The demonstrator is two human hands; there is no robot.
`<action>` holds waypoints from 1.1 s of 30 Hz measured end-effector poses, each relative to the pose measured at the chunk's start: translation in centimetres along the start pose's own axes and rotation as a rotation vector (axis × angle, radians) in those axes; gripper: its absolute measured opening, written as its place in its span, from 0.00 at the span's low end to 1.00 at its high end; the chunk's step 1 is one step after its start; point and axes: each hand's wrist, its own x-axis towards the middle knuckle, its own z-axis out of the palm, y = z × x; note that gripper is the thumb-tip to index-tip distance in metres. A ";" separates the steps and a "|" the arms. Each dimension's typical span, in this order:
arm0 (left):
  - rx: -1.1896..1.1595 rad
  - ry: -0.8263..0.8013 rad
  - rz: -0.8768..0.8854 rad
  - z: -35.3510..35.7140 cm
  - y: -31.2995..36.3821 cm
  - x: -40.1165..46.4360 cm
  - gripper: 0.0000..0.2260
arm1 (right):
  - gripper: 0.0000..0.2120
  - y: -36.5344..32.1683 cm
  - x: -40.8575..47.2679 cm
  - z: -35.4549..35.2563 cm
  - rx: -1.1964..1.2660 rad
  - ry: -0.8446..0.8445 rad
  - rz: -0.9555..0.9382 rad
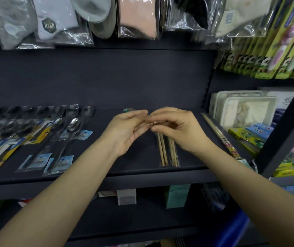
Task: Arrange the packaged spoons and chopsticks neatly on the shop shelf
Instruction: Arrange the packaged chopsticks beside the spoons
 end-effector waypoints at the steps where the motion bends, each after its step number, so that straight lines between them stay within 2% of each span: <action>1: -0.012 -0.006 -0.009 0.1 0.0 0.0 0.07 | 0.13 0.1 0.0 0.0 -0.024 0.006 -0.017; 6: 0.054 -0.111 -0.070 0.6 -0.3 -0.4 0.08 | 0.07 0.1 0.7 -0.3 -0.110 0.058 -0.098; 9: 0.283 -0.114 -0.010 0.6 0.0 -0.5 0.11 | 0.03 -0.1 1.2 -0.3 -0.077 0.130 -0.083; 12: 0.520 -0.073 0.242 0.3 0.6 -0.4 0.15 | 0.07 -0.4 1.8 -0.2 0.123 0.307 0.010; 15: 0.978 -0.022 0.611 0.5 1.0 0.2 0.10 | 0.10 -0.3 2.1 -0.5 0.341 0.512 0.111; 16: 1.125 -0.038 0.683 0.8 1.1 0.5 0.09 | 0.10 -0.1 2.1 -0.6 0.391 0.548 0.139; 18: 1.256 -0.132 0.700 1.4 1.2 1.4 0.10 | 0.10 0.3 1.7 -0.6 0.435 0.573 0.193; 21: 1.230 -0.213 0.659 2.2 1.1 2.2 0.04 | 0.09 1.0 1.3 -1.4 0.344 0.481 0.294; 24: 1.264 -0.240 0.685 2.0 0.6 2.9 0.04 | 0.10 1.5 0.9 -3.4 0.000 0.282 0.340; 26: 1.223 -0.281 0.655 2.0 0.3 3.1 0.03 | 0.11 1.6 0.6 -4.1 -0.147 0.206 0.315; 30: 1.141 -0.325 0.584 2.2 -0.3 3.3 0.04 | 0.11 1.7 -0.1 -3.7 -0.118 0.313 0.304; 33: 1.120 -0.328 0.552 2.0 -0.1 3.6 0.04 | 0.04 1.7 -0.4 -3.5 0.166 0.332 0.326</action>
